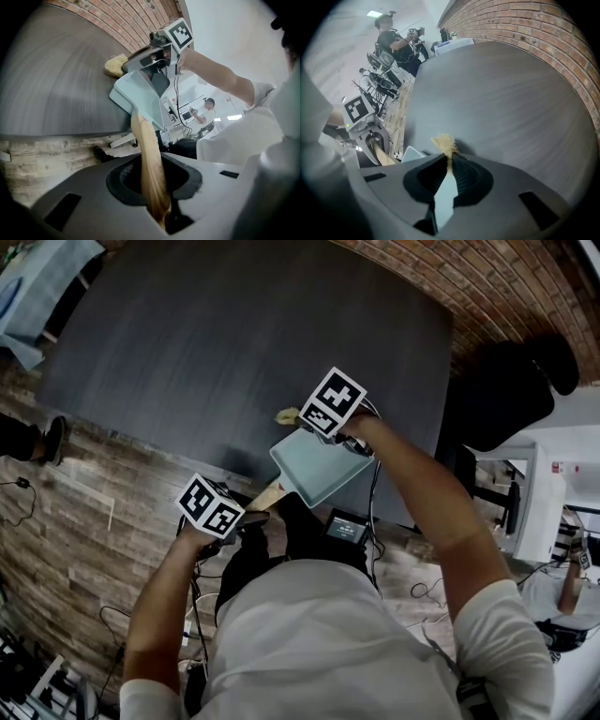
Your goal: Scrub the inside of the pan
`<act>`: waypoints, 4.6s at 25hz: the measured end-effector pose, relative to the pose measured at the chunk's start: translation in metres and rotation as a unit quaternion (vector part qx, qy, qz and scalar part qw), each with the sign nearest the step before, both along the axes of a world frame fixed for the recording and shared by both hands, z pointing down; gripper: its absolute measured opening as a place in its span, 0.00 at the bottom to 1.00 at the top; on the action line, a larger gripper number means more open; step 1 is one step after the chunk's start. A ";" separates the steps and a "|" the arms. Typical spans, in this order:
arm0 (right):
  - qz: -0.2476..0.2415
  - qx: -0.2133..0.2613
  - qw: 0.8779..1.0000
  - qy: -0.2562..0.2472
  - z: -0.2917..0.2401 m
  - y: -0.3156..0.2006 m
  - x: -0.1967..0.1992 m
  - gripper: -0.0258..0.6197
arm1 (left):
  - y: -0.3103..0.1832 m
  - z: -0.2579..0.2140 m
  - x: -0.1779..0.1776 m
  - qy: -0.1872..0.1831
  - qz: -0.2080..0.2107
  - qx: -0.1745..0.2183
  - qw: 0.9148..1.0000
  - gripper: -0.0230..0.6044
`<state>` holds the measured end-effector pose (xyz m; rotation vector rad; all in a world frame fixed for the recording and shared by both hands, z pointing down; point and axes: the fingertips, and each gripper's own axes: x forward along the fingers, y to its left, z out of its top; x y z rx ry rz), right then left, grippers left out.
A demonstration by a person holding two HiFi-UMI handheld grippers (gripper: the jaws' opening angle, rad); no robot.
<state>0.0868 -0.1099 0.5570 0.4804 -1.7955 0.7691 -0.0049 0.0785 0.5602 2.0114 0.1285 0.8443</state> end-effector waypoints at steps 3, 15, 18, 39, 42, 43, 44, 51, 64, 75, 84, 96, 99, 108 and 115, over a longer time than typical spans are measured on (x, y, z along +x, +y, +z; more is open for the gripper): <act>-0.011 -0.005 1.000 0.000 0.001 0.006 -0.012 0.10 | 0.001 0.000 0.001 0.001 -0.003 0.000 1.000 0.17; -0.043 -0.011 0.999 -0.012 0.002 0.025 -0.047 0.10 | -0.003 0.000 0.019 0.003 -0.015 0.003 1.000 0.17; -0.052 -0.015 0.998 -0.014 0.002 0.031 -0.057 0.10 | -0.004 0.000 0.024 0.003 -0.017 0.002 1.000 0.17; -0.012 -0.018 0.988 -0.156 -0.039 0.046 -0.109 0.10 | -0.009 0.001 0.044 0.006 -0.038 -0.008 0.999 0.17; 0.005 -0.034 0.987 -0.156 -0.035 0.060 -0.103 0.10 | -0.009 0.001 0.047 0.005 -0.047 -0.005 0.999 0.17; 0.008 -0.037 0.988 -0.150 -0.031 0.064 -0.100 0.10 | -0.009 0.001 0.047 0.004 -0.048 -0.004 0.999 0.17; 0.010 -0.038 0.989 -0.145 -0.028 0.067 -0.096 0.10 | -0.009 0.001 0.048 0.004 -0.049 -0.004 0.999 0.17; -0.010 -0.024 0.997 -0.071 -0.014 0.079 -0.075 0.10 | -0.008 0.001 0.048 -0.003 -0.053 -0.001 0.999 0.17; -0.120 0.075 0.989 0.033 -0.004 0.064 -0.060 0.10 | -0.004 0.001 0.051 -0.003 -0.068 -0.004 0.998 0.17; -0.136 0.157 0.978 0.026 -0.016 0.034 -0.086 0.10 | -0.002 0.000 0.054 0.000 -0.077 -0.015 0.997 0.17; -0.078 0.222 0.972 -0.014 -0.051 0.000 -0.105 0.10 | 0.004 0.000 0.052 0.007 -0.099 -0.028 0.995 0.17; 0.038 0.266 0.962 -0.054 -0.098 -0.004 -0.059 0.10 | -0.032 0.002 0.043 0.007 -0.191 -0.018 0.981 0.17; 0.084 0.275 0.956 -0.063 -0.109 -0.001 -0.037 0.10 | -0.047 0.002 0.040 0.005 -0.215 -0.012 0.976 0.17; 0.247 0.283 0.922 -0.092 -0.131 0.038 0.033 0.10 | -0.078 -0.001 0.046 0.012 -0.262 -0.022 0.965 0.21; 0.314 0.289 0.899 -0.095 -0.141 0.078 0.070 0.10 | -0.093 -0.002 0.060 0.014 -0.269 -0.012 0.963 0.23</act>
